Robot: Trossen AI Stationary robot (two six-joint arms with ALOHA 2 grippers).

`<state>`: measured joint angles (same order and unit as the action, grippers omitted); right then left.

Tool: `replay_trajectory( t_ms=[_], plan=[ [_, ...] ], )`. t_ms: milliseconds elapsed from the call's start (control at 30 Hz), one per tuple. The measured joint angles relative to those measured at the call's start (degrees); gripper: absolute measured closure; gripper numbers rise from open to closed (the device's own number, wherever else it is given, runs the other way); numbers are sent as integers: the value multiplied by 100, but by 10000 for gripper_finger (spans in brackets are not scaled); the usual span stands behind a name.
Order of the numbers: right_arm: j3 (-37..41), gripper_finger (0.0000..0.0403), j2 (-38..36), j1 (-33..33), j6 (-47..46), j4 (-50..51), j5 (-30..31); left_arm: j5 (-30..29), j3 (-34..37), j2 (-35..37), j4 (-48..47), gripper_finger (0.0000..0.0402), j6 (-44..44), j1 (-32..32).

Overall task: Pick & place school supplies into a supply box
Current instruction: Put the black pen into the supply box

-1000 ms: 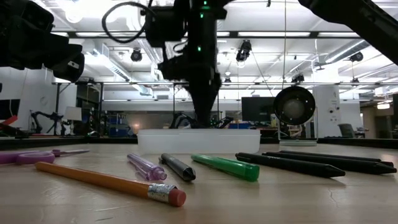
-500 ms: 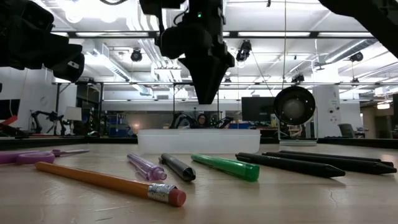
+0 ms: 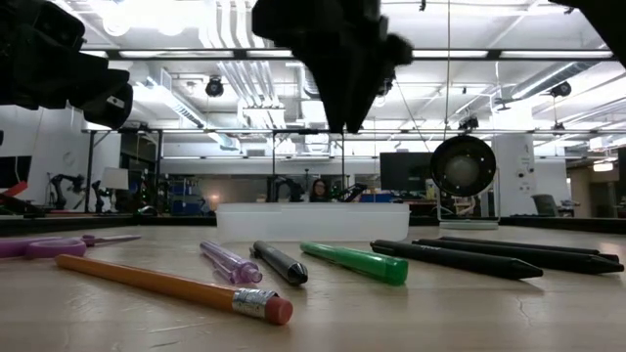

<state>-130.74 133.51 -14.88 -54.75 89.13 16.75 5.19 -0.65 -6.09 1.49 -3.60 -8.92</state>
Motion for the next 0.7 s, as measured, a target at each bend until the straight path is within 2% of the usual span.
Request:
replay_trajectory(
  t_ms=[100, 433, 633, 700],
  plan=[
    [2, 280, -76, -6, -358, 103, 162, 2, 1, -2, 0, 303, 2, 0],
    [223, 282, -168, 10, -923, 93, 28, 1, 1, -67, 1, 303, 2, 0],
    [1254, 277, -674, 3, -1539, 88, -38, 0, 1, -69, -1, 303, 2, 0],
    [1705, 278, -917, 5, -1848, 46, -243, 1, 1, -70, 0, 303, 0, -1]
  ],
)
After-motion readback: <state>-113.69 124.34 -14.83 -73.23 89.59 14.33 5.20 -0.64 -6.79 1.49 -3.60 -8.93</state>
